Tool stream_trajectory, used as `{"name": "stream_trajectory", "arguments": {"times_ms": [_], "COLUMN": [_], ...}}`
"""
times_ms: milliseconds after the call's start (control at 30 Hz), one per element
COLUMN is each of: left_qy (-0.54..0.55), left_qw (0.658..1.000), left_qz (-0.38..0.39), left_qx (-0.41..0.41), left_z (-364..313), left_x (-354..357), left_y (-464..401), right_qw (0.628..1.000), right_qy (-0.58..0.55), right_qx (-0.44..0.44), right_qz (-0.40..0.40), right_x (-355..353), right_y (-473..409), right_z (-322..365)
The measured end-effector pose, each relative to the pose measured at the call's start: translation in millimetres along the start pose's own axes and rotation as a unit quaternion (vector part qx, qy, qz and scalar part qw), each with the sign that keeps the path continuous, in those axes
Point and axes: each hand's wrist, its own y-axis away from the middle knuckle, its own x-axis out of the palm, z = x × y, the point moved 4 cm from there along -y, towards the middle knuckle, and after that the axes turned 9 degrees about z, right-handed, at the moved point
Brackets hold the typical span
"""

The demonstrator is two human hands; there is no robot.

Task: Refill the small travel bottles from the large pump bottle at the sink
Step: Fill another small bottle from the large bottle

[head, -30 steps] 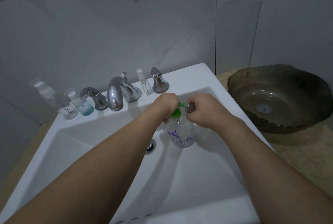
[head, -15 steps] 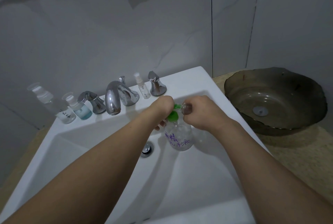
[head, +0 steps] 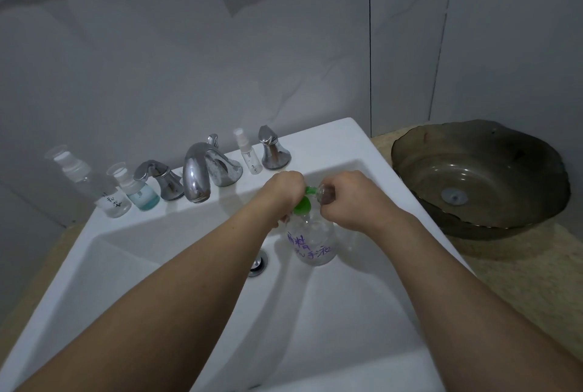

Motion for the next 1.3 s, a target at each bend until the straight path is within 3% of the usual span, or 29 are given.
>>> {"name": "stream_trajectory", "arguments": {"times_ms": [133,400,800,1033,1300], "left_qy": [0.037,-0.017,-0.053,-0.054,-0.021], "left_qw": [0.999,0.998,0.998,0.998,0.999], "left_qz": [0.023,0.064,-0.013,-0.004,0.040], "left_qx": [-0.011,-0.022,0.012,0.044,-0.016], "left_z": [2.9,4.5,-3.0,-2.9,-0.8], "left_x": [-4.1,-8.9,0.4,-0.2,-5.3], "left_y": [1.3,-6.1,-6.7,-8.4,-6.4], "right_qw": [1.000,0.999,1.000,1.000,1.000], "right_qy": [-0.002,-0.001,0.007,0.007,0.000], "right_qx": [-0.011,-0.028,-0.011,-0.007,-0.009], "right_qz": [-0.004,-0.023,-0.008,-0.003,-0.008], "right_x": [-1.2,-2.9,-0.9,-0.8,-1.3], "right_y": [0.0,-0.5,1.4,1.4,-1.0], "right_z": [1.6,3.8,1.2,1.6,-0.2]}}
